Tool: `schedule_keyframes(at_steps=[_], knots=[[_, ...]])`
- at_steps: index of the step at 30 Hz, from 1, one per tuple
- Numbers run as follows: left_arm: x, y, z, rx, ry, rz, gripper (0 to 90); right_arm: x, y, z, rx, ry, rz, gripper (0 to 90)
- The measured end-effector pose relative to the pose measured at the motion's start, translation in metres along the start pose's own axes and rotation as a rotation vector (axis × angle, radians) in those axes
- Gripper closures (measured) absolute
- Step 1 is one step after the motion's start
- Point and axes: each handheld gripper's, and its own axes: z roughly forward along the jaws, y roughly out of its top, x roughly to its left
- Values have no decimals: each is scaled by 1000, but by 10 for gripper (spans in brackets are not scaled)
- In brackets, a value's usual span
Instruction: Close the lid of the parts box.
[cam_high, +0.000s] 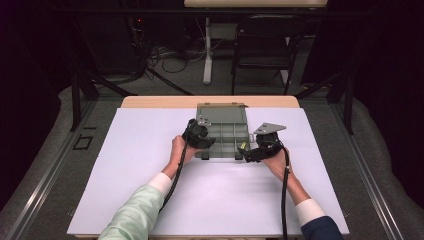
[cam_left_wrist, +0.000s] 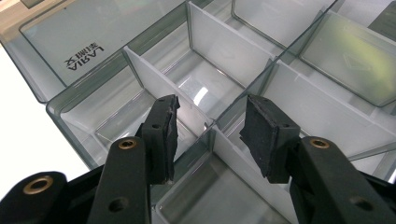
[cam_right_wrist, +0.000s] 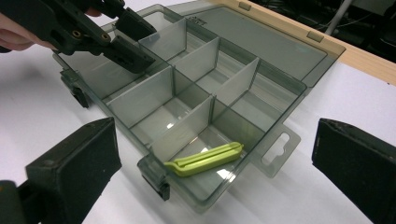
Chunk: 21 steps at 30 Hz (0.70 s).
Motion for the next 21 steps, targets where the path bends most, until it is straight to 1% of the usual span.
schedule_keyframes(at_steps=[7,9,11,13,14,16,18,20,21], knots=[[0,0,0,2,-3,5,552,-9,12,12,15,3,14,4],[0,0,0,2,-3,5,552,-12,13,15,9,-6,13,32],[1,0,0,1,-3,6,553,-15,15,18,21,-6,14,57],[1,0,0,0,-6,7,554,-20,17,19,22,-18,23,131],[1,0,0,-1,-5,6,554,-23,18,20,14,-18,24,137],[1,0,0,-1,-7,7,554,-25,19,22,21,-41,19,176],[1,0,0,-1,-8,9,555,-29,20,24,27,-40,27,221],[1,0,0,-1,-9,10,555,-33,22,26,25,-49,36,311],[1,0,0,0,-9,10,555,-35,22,27,18,-48,46,376]])
